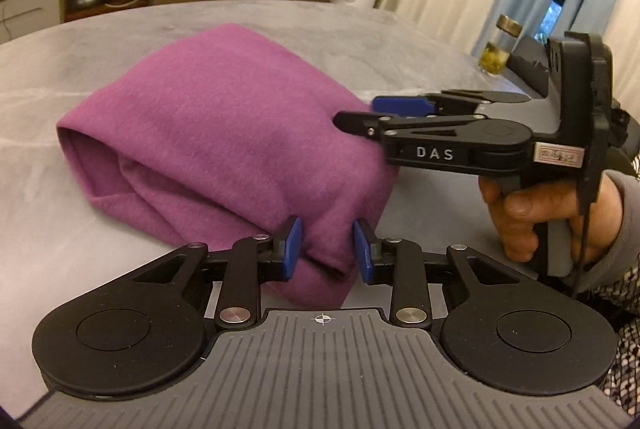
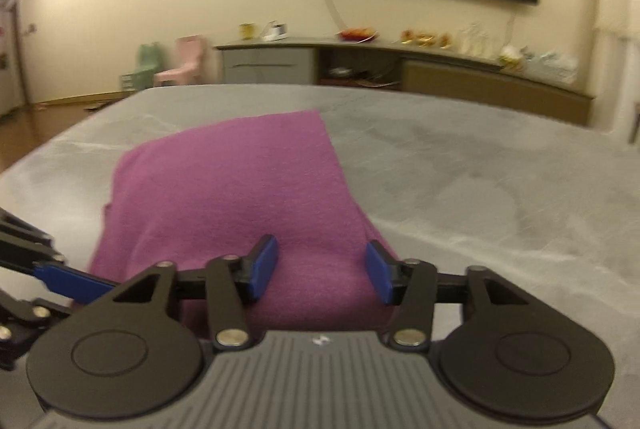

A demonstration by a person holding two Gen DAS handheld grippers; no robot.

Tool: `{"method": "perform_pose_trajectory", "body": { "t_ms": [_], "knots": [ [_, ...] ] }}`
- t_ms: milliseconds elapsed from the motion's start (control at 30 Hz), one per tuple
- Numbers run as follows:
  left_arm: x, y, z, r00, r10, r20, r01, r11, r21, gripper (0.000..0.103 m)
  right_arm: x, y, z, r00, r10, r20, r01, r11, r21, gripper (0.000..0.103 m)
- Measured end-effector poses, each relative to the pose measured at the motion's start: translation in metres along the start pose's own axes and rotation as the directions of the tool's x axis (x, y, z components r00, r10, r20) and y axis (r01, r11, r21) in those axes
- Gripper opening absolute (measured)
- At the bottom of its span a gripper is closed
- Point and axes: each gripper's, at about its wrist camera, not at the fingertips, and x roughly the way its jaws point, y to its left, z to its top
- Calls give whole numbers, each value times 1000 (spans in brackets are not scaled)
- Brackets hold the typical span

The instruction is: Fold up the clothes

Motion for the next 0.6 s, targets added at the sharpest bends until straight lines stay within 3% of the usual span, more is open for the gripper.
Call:
{"method": "perform_pose_trajectory", "body": {
  "t_ms": [133, 200, 300, 367, 467, 567, 600],
  "knots": [
    [-10, -13, -7, 999, 43, -16, -42, 996, 76, 25, -3, -42, 6, 985, 165, -50, -154, 973, 174, 64],
    [-19, -21, -13, 999, 42, 7, -43, 991, 129, 26, -9, -44, 11, 985, 167, -30, -161, 975, 156, 63],
    [-9, -22, -22, 997, 79, -26, -74, 981, 178, 26, -13, -46, 16, 985, 170, -15, -166, 977, 135, 62],
    [5, -17, -20, 989, 142, -37, -130, 964, 234, 25, 2, -45, 12, 984, 163, -65, -152, 976, 153, 62],
    [25, -9, -3, 978, 205, -45, -184, 940, 286, 25, 8, -41, 11, 992, 115, -52, -103, 974, 201, 62],
    [55, 12, 27, 939, 344, -12, -324, 896, 302, 28, 22, -32, 19, 999, 19, -34, -12, 982, 190, 64],
    [62, 24, 37, 932, 361, -10, -346, 901, 263, 24, 33, -32, 24, 1000, -7, -28, 12, 985, 175, 68]
  ]
}}
